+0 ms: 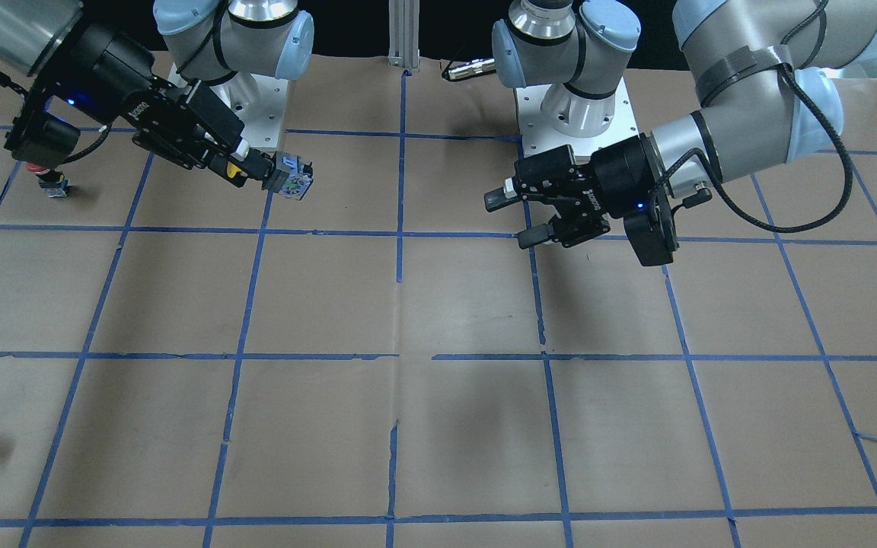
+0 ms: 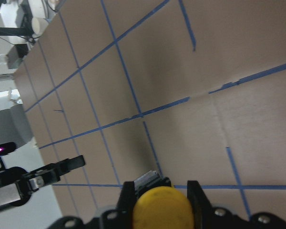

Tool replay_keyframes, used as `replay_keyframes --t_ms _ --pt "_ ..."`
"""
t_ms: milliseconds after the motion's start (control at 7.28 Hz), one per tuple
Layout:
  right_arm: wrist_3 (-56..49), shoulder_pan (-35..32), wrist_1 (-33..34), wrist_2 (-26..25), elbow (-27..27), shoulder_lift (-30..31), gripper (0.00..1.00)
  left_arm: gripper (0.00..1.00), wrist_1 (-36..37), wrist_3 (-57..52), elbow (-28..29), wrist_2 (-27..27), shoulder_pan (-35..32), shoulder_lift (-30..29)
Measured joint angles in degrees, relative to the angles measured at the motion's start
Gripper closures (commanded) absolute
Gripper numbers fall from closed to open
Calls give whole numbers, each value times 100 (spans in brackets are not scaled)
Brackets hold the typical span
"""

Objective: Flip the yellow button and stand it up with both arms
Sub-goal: 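Carry the button with the right gripper toward the green button while the left gripper withdraws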

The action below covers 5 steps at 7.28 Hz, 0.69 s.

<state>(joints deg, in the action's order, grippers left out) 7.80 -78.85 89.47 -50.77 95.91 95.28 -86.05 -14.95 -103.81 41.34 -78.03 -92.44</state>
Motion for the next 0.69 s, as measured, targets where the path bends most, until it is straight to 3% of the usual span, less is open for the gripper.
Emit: replay_keyframes --t_ms 275,412,687 --pt "-1571 21 -273 -1661 39 118 73 0 359 173 286 2080 17 -143" --pt "-2590 167 -333 -2394 145 124 74 0 439 188 341 2769 13 -167" --pt "-4651 1037 -78 -3134 659 128 74 0 476 199 496 3681 -5 -185"
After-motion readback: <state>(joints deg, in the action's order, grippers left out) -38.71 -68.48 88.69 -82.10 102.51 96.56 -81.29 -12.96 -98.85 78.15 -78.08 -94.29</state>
